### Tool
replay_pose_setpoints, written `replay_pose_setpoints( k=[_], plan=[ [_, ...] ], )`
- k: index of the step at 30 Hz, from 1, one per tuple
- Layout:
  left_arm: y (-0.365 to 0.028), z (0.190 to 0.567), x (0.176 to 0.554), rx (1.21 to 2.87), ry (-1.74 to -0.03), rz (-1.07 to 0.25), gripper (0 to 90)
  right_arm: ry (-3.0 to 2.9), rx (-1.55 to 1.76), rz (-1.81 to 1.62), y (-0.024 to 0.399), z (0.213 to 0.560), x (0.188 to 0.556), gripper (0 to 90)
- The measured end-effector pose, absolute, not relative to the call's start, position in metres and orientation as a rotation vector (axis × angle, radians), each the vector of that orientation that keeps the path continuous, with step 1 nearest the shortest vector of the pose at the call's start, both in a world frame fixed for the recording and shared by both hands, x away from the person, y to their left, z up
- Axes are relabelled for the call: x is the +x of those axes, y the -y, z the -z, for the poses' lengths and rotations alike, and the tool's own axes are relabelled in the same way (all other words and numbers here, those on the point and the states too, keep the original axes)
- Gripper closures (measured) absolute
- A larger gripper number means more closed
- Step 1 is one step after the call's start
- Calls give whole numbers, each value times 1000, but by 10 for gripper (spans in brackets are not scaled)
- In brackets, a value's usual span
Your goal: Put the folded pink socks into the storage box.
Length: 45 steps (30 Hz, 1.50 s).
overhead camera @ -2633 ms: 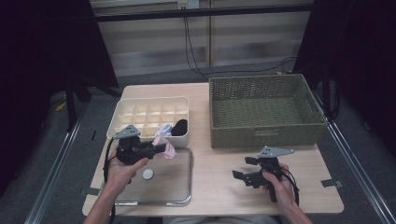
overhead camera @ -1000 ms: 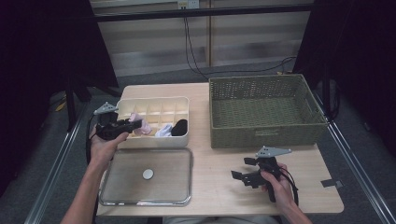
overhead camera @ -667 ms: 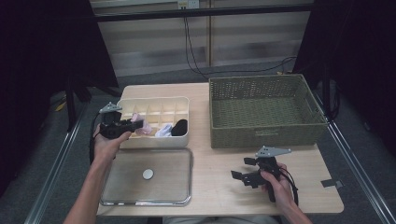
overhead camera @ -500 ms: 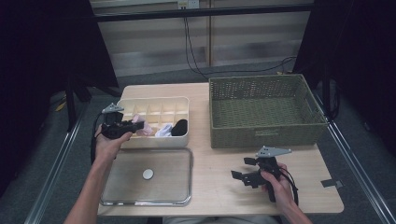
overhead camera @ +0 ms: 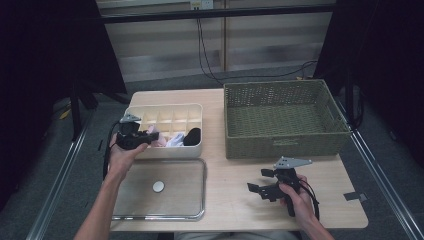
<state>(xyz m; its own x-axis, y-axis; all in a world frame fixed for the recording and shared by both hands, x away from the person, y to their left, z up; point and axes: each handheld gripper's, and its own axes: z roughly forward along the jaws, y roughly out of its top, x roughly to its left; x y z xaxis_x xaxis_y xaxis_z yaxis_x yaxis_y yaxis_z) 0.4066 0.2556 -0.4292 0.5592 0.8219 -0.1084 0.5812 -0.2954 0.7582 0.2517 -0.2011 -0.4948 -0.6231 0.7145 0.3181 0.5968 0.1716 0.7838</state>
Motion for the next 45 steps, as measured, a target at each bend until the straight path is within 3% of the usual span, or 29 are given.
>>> replay_pose_setpoints(
  k=[10,18,26,31,33,37,45],
  plan=[
    [-255,439,409,2055,-1132,-425,666,-2318,1297,-1444,200,496,252,156],
    [-245,448,409,2065,-1128,-345,650,-2318,1295,-1445,199,496,252,156],
    [-248,444,412,2015,-1156,-317,480,-2320,1299,-1442,199,496,252,156],
    [-250,440,414,1977,-1153,-303,444,-2323,1299,-1437,199,496,252,156],
    [-250,438,414,1968,-1145,-296,461,-2326,1301,-1432,199,496,252,155],
    [-248,439,418,1996,-1195,-281,622,-2328,1298,-1434,198,496,252,156],
    [-243,448,418,2055,-1179,-239,690,-2330,1300,-1435,198,497,252,156]
  ],
)
